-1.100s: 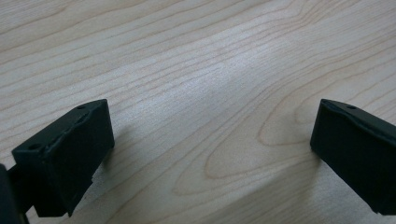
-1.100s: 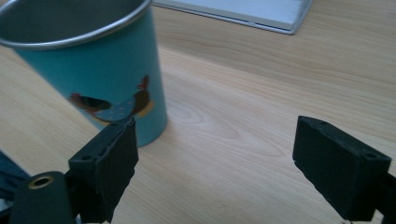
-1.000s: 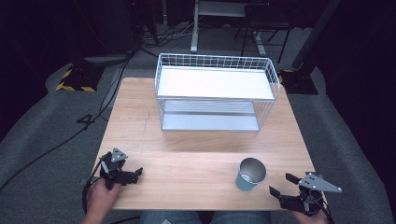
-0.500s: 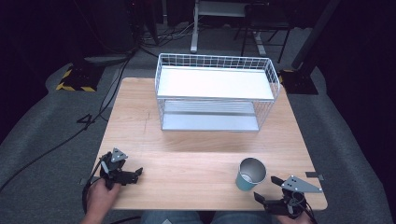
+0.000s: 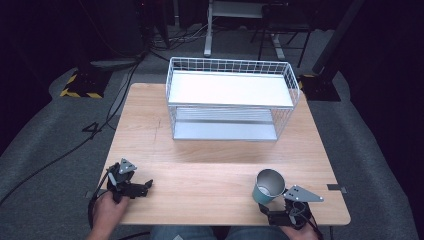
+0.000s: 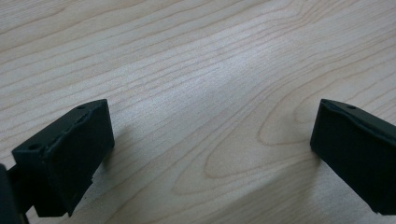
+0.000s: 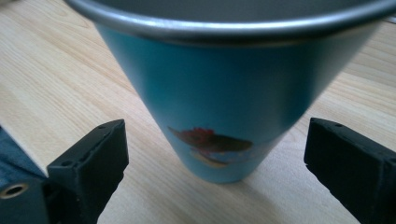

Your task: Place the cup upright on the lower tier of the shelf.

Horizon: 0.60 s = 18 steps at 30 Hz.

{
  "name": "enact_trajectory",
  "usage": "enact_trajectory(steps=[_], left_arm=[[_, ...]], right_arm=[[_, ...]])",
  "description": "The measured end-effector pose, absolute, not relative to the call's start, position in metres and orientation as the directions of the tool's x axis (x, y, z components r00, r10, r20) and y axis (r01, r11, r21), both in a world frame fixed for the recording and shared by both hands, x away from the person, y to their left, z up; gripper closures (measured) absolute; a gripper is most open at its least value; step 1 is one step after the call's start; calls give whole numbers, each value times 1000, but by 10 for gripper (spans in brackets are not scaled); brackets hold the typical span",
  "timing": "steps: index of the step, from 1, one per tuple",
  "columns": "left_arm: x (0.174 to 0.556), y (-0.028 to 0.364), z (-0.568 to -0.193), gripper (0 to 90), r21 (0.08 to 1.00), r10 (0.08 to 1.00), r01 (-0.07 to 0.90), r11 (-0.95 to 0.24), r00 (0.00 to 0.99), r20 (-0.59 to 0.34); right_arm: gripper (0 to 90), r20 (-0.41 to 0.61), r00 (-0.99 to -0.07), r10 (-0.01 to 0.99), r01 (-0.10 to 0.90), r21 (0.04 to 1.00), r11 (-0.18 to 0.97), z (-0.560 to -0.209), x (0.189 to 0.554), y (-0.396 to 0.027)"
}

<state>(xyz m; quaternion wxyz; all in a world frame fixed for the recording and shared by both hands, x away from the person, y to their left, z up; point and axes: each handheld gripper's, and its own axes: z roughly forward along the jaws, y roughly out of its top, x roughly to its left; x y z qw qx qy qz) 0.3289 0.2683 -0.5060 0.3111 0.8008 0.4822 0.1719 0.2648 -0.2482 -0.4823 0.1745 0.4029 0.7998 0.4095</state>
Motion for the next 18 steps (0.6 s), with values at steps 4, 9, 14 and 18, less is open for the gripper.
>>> enact_trajectory(steps=[4,9,14,18], left_arm=[[329,269,-506,0,665,877,663,-344,479,-24],[329,269,-506,0,666,877,662,-345,480,-24],[329,269,-506,0,665,877,662,-344,480,-24],[329,269,-506,0,666,877,662,-344,480,-24]], right_arm=[[70,70,-593,802,514,800,310,-488,271,-244],[90,86,-592,801,531,790,307,-495,276,-242],[158,98,-589,803,530,796,292,-497,280,-240],[197,89,-598,797,522,798,302,-497,280,-238]])
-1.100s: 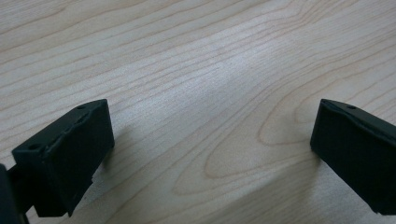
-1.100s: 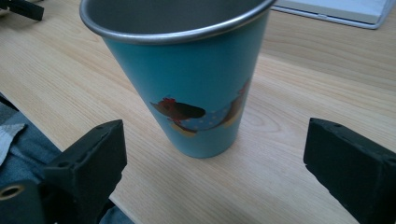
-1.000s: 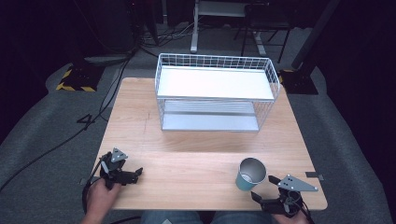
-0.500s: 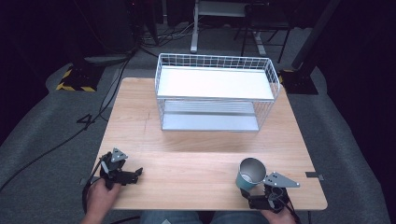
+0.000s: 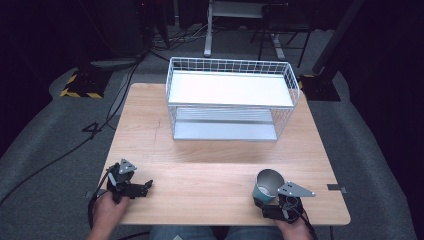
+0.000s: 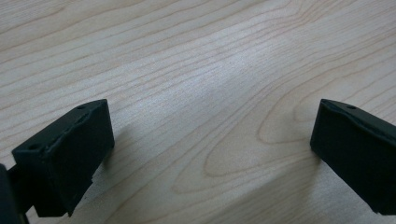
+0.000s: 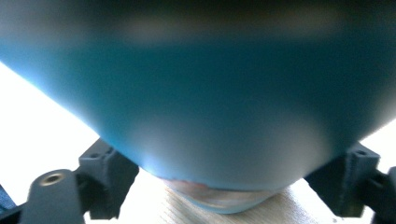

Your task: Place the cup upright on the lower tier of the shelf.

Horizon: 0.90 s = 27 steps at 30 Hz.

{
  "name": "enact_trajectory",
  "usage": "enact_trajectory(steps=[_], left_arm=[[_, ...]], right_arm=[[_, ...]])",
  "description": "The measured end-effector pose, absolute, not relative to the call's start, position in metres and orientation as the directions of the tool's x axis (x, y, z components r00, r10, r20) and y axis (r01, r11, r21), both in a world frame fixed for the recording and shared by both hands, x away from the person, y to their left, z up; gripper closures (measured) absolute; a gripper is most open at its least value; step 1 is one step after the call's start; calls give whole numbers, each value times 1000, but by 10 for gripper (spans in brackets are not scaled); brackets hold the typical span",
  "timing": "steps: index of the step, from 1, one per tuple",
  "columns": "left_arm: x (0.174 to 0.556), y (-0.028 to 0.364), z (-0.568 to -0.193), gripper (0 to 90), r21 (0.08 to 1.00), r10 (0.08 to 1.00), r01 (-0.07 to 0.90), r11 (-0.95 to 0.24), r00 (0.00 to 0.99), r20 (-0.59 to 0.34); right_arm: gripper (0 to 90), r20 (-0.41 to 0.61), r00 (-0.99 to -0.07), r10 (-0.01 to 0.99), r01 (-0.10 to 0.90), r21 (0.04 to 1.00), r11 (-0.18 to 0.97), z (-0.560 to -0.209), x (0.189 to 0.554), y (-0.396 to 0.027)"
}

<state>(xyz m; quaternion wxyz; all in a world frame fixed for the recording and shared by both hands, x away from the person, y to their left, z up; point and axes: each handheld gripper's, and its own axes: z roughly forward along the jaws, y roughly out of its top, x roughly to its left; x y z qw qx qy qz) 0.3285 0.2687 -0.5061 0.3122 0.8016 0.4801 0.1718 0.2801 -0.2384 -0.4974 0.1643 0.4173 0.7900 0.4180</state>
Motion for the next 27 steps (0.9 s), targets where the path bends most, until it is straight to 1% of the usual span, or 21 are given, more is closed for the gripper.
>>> enact_trajectory(steps=[2,4,17,27], left_arm=[[329,269,-506,0,666,877,662,-344,480,-24],[329,269,-506,0,666,877,662,-345,480,-24],[329,269,-506,0,666,877,662,-344,480,-24],[329,269,-506,0,666,877,662,-344,480,-24]], right_arm=[[237,74,-598,798,517,797,313,-497,280,-238],[243,66,-600,797,515,794,322,-496,279,-238],[247,81,-608,790,522,791,320,-493,280,-238],[248,83,-622,779,500,808,313,-478,286,-230]])
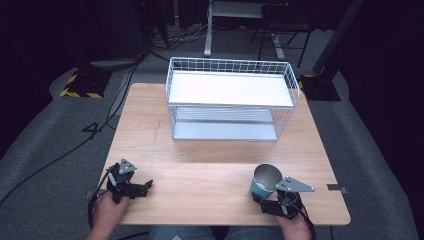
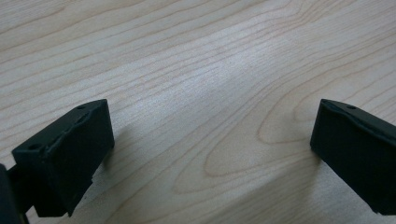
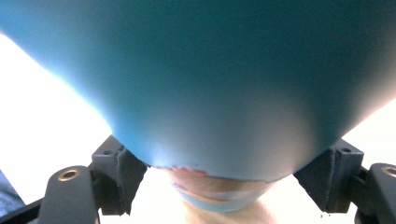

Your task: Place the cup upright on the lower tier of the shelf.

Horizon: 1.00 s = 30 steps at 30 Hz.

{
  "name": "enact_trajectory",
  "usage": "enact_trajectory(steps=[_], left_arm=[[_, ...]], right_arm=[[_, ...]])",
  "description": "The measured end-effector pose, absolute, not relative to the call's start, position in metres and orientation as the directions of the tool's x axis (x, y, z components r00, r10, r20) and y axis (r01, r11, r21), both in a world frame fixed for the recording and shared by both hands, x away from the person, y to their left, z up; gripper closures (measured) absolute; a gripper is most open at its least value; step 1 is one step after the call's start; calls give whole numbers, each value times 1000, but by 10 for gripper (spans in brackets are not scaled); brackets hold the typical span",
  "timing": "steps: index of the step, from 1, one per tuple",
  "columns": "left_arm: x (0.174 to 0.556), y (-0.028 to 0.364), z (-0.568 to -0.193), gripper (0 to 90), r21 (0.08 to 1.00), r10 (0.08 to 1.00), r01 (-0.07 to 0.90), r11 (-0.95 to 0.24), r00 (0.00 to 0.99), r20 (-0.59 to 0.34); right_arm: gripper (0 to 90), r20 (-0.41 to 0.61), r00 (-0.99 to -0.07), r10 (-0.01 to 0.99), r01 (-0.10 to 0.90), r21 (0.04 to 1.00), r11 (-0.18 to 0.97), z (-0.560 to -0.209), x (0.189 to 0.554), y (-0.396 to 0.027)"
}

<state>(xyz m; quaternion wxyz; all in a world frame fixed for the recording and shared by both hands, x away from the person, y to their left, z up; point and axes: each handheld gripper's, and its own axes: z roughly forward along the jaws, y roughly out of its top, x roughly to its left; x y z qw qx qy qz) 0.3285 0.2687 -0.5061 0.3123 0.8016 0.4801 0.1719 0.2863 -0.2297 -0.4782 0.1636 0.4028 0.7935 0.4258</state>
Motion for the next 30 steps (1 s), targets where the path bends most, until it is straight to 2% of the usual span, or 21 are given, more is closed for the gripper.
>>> enact_trajectory(steps=[16,30], left_arm=[[328,269,-506,2,668,877,662,-341,480,-28],[328,269,-506,2,667,876,661,-344,481,-24]], right_arm=[[248,101,-625,774,497,816,295,-454,321,-217],[248,73,-625,777,483,818,312,-434,354,-206]])
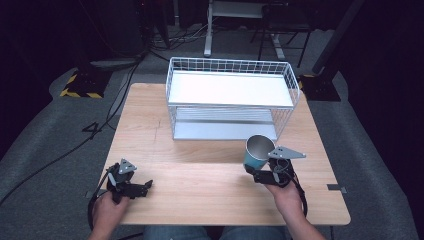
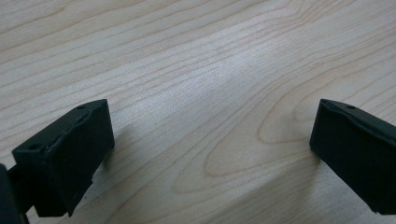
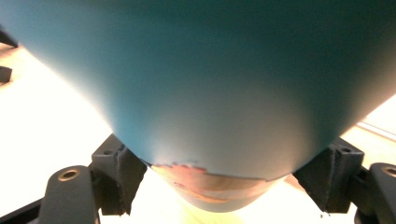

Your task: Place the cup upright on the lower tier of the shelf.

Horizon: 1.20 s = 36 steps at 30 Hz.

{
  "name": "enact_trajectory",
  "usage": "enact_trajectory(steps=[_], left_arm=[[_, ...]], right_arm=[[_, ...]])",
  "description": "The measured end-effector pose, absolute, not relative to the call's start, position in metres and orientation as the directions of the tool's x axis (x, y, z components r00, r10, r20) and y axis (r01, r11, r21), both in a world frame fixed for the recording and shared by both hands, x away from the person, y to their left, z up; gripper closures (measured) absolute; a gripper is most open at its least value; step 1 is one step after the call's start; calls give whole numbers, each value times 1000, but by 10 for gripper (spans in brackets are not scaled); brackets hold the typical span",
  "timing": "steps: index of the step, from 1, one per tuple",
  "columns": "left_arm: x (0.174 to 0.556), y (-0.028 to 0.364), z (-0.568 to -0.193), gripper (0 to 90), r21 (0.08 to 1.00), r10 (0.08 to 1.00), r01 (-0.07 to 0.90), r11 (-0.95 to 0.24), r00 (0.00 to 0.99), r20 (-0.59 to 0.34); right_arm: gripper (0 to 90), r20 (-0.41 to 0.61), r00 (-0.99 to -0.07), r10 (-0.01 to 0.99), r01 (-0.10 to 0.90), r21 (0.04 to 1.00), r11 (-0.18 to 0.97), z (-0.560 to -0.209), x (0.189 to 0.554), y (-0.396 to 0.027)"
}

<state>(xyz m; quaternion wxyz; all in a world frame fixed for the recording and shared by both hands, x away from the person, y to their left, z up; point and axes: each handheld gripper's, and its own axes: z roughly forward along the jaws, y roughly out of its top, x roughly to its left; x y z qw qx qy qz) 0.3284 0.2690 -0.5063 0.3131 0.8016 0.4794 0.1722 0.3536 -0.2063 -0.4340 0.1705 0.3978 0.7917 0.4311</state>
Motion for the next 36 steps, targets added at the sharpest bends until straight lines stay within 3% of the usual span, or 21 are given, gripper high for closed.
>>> enact_trajectory(steps=[36], left_arm=[[328,268,-506,0,667,880,663,-338,475,-26]], right_arm=[[248,-6,-564,826,474,816,330,-434,439,-152]])
